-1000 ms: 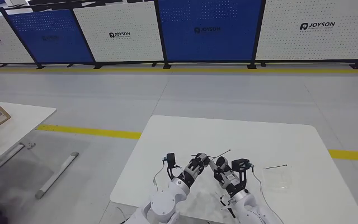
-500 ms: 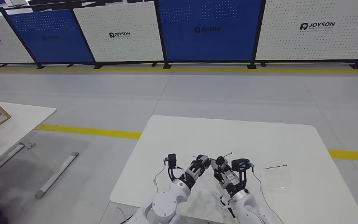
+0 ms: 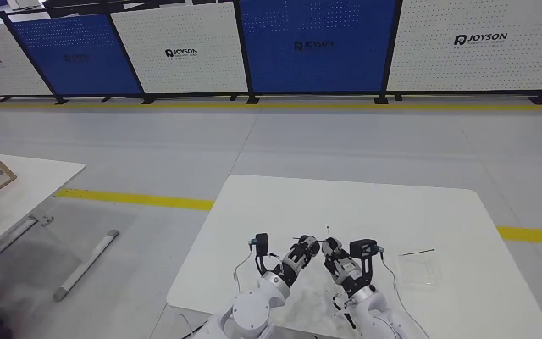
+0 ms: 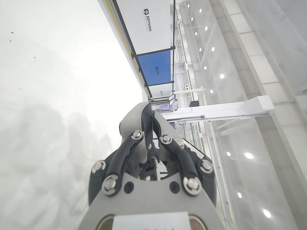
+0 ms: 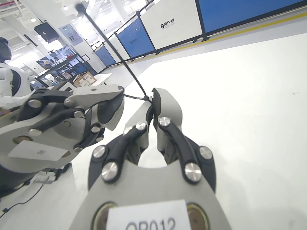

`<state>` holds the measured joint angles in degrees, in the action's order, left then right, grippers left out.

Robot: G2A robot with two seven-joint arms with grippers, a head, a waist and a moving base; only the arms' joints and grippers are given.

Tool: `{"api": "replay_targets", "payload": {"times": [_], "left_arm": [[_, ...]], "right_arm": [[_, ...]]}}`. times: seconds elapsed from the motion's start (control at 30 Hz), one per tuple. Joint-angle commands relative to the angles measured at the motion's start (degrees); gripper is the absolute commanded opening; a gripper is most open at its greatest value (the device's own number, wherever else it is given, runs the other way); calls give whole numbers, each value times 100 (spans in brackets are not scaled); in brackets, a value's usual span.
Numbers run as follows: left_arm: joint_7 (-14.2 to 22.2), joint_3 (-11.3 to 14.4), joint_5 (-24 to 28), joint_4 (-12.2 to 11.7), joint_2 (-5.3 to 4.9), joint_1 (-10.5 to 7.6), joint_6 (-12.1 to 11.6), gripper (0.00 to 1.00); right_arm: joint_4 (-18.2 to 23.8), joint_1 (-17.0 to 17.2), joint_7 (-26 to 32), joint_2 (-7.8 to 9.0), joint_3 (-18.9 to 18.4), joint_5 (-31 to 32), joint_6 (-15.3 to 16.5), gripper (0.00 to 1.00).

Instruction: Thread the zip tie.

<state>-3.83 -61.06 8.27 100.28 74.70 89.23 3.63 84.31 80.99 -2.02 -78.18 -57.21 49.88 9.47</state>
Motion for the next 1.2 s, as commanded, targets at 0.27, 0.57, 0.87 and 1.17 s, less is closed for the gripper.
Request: {"api": "replay_targets", "payload": {"times": [0.27, 0.57, 0.87, 1.17], "left_arm": [[77, -19, 72, 43, 0, 12, -11, 0], [163, -83, 242, 124, -5, 61, -191, 0], [181, -130, 296, 188, -11, 109, -288, 0], [190, -207, 346, 272, -24, 193, -361, 0]], "right_arm": [[-56, -45, 80, -21, 44, 86, -82, 0], [-139, -111, 180, -44, 104, 163, -112, 0], [-232, -154, 185, -60, 118, 175, -69, 0], [-279, -170, 184, -72, 126, 199, -40, 0]]}}
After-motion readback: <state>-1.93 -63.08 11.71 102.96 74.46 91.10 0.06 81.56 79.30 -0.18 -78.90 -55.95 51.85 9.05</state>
